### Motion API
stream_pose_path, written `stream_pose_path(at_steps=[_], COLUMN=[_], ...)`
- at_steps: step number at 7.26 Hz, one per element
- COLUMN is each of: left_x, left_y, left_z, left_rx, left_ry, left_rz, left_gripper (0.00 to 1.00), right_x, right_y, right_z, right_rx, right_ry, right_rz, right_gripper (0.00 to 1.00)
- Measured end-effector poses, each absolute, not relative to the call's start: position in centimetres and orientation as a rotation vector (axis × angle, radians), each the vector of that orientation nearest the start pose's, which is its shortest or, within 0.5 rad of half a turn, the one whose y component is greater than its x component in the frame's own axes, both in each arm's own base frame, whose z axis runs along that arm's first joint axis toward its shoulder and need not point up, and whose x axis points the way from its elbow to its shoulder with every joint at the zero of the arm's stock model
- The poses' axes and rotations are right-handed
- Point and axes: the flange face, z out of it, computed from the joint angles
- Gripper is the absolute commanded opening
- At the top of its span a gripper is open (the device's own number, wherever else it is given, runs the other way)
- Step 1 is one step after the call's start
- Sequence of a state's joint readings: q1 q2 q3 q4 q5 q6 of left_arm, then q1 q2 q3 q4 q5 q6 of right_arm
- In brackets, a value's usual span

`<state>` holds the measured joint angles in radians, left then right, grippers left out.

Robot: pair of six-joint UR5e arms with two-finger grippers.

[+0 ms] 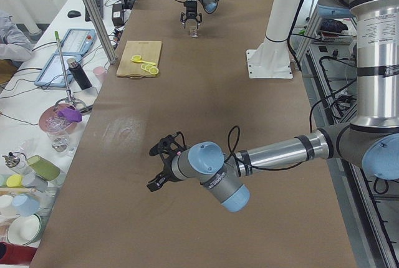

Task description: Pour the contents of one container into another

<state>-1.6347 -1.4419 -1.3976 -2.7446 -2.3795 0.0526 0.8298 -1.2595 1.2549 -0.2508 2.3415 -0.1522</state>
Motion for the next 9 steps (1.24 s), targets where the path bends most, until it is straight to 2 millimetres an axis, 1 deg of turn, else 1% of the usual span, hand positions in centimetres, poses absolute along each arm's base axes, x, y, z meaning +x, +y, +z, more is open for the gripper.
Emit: stream_pose_path(at_steps=[2, 3, 4, 5, 6, 7, 8, 9], left_x=[-8.9, -9.0, -8.9, -8.3, -6.6, -3.9, -1.0, 1.1], left_y=[-41.8, -40.6, -39.1, -37.5, -36.1, -34.7, -33.0, -31.2], left_z=[66.3, 66.3, 66.7, 67.2, 67.6, 68.0, 68.5, 69.0], left_rx=[0.943, 0.99, 1.007, 1.011, 1.016, 1.038, 1.068, 1.092], left_ry=[0.752, 0.751, 0.773, 0.826, 0.882, 0.912, 0.931, 0.942], left_rz=[0.218, 0.19, 0.147, 0.087, 0.027, -0.022, -0.048, -0.057], left_gripper=[0.98, 0.98, 0.98, 0.98, 0.98, 0.98, 0.98, 0.98], right_x=[-37.9, -38.2, -38.4, -38.6, -38.7, -39.0, -39.3, -39.4], right_y=[-49.2, -49.0, -48.9, -48.8, -48.7, -48.4, -48.3, -48.2], right_z=[49.1, 49.1, 49.1, 49.1, 49.1, 49.1, 49.1, 49.1], right_rx=[1.074, 1.074, 1.074, 1.073, 1.073, 1.073, 1.072, 1.071], right_ry=[-1.056, -1.056, -1.057, -1.058, -1.057, -1.058, -1.058, -1.059], right_rz=[-1.241, -1.244, -1.246, -1.247, -1.249, -1.252, -1.255, -1.256], right_gripper=[0.99, 0.98, 0.94, 0.9, 0.89, 0.83, 0.74, 0.62])
